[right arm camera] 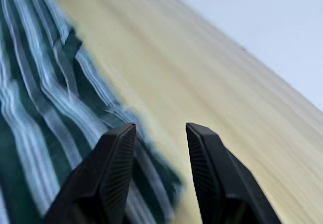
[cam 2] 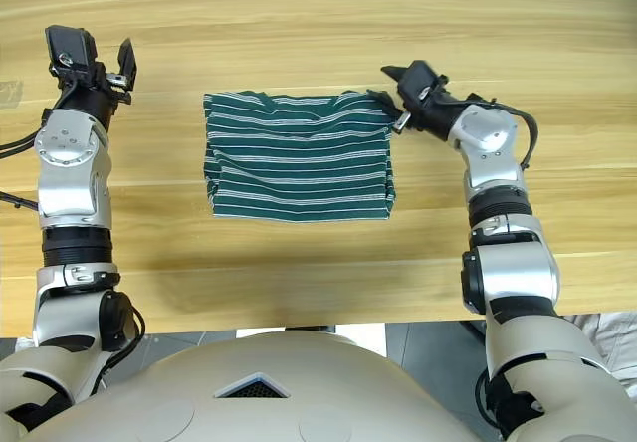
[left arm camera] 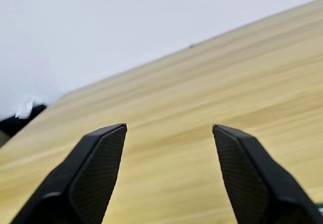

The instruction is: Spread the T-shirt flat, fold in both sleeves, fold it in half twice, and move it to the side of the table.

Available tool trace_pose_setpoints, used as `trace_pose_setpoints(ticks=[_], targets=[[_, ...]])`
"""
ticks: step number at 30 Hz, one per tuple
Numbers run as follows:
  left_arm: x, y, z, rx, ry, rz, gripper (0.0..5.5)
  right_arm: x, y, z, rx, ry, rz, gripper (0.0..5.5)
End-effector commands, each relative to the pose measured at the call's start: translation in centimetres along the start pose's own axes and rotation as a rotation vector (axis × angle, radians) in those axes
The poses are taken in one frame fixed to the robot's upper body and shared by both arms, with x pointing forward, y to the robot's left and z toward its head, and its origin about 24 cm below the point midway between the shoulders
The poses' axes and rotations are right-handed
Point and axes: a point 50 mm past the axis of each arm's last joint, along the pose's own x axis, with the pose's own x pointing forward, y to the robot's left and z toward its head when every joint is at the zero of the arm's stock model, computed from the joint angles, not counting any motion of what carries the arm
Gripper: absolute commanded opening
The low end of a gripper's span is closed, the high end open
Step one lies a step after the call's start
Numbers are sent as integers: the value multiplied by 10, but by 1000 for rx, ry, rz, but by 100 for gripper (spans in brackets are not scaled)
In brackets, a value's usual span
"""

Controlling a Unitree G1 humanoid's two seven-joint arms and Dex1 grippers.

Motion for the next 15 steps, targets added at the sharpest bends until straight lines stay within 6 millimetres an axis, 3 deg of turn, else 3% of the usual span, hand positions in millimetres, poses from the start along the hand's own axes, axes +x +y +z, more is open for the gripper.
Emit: trace_pose_setpoints(ticks=[1,4,9,13,15], targets=[[-9,-18,10,53,-58,-92,316,17,5,0,-220,142,95,182],[-14,-24,20,65,-98,-123,316,25,13,-5,-271,224,128,182],[-23,-28,22,70,-108,-143,316,12,12,-29,-381,408,145,182],[-32,-25,18,70,-98,-135,316,-18,-3,-47,-414,514,150,182],[-41,-23,15,81,-91,-138,316,-42,0,-56,-401,517,263,182]])
